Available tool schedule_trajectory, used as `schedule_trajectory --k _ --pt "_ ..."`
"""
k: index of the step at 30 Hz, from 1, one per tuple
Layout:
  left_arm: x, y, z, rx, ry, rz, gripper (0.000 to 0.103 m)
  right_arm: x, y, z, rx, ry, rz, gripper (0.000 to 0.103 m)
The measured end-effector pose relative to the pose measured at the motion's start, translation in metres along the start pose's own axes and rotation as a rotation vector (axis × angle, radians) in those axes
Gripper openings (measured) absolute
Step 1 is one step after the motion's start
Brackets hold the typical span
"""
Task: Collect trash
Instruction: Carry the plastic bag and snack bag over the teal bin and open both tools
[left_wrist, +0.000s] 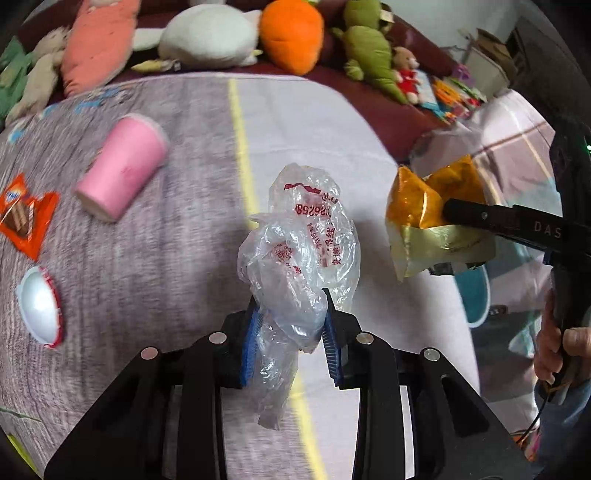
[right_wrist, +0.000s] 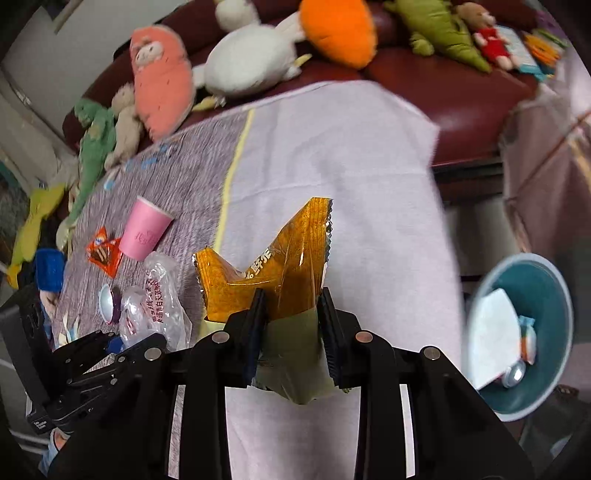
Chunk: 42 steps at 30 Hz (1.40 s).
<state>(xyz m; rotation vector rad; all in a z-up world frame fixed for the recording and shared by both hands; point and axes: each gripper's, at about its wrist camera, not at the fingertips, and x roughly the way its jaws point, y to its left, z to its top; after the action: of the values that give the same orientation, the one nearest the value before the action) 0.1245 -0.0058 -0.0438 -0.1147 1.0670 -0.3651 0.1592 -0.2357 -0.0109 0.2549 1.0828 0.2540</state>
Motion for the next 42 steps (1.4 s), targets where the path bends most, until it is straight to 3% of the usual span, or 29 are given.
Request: schedule_trajectory --k 11,26,42 --pt "0.013 -0.116 0.011 0.175 0.02 -0.046 0.031 -0.081 -0.106 -0.029 0.154 -0.118 -0.051 0.028" --pt "0.06 -0.25 0.015 0.331 0.084 -0.123 0.031 -0.145 -0.235 -0.077 0.354 -0.202 -0.129 0.028" --pt "0.137 -0.301 0.019 0.358 0.197 -0.148 0.032 -0.134 -0.299 -0.081 0.453 -0.176 -0.16 0.03"
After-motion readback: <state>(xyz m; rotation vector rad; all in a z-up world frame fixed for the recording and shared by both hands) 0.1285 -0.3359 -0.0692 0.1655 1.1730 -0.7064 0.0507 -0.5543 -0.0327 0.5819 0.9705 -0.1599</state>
